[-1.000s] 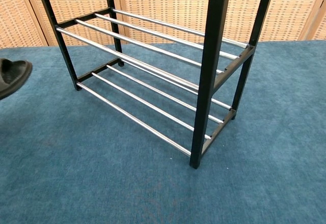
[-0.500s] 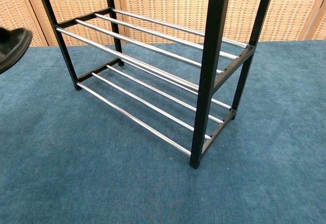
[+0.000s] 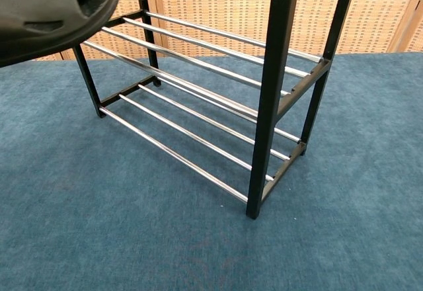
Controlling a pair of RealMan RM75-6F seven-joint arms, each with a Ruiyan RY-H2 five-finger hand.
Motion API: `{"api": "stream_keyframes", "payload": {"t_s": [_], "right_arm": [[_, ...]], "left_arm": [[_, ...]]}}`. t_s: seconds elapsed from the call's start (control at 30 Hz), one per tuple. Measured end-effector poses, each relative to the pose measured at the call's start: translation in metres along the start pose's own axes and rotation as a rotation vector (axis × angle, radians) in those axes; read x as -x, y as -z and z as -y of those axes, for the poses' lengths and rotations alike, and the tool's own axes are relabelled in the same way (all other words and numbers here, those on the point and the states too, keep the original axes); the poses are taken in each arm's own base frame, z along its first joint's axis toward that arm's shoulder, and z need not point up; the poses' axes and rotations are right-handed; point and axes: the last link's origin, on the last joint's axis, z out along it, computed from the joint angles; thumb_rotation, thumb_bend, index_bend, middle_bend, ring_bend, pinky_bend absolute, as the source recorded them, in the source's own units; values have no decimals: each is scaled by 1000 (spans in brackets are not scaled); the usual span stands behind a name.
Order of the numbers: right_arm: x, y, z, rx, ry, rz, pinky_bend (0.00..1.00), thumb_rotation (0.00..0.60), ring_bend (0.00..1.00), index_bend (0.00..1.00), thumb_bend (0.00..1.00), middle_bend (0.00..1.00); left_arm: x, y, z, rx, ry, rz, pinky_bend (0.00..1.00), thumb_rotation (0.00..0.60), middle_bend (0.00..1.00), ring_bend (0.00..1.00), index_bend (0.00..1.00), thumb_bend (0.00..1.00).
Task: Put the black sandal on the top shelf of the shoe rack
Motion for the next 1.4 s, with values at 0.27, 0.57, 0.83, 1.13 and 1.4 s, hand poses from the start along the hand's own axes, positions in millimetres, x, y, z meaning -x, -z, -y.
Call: {"api": "stream_keyframes", "payload": {"t_s": [0.27, 0.57, 0.83, 1.13, 1.4], "right_arm": [[-1, -1, -2, 4, -5, 1, 0, 600, 0, 0, 0, 0], [-2, -2, -3, 9, -15, 4, 0, 600, 0, 0, 0, 0], [-3, -3, -5, 12, -21, 7, 0, 600, 0, 0, 0, 0], [-3, -3, -5, 13, -22, 11, 0, 600, 0, 0, 0, 0], [-3, -3, -6, 13, -21, 17, 0, 600, 0, 0, 0, 0]], "left_arm": [[-1, -22, -59, -58, -91, 3, 447, 600, 425, 370, 406, 316], [19, -40, -116, -115, -61, 35, 447, 600, 425, 370, 406, 315], [27, -56, -135, -168, -18, 7, 447, 600, 425, 370, 406, 316], [31, -69, -141, -210, 46, 1, 447, 600, 408, 368, 406, 315], [35, -72, -149, -203, 114, 7, 217, 600, 23, 13, 117, 315]]}}
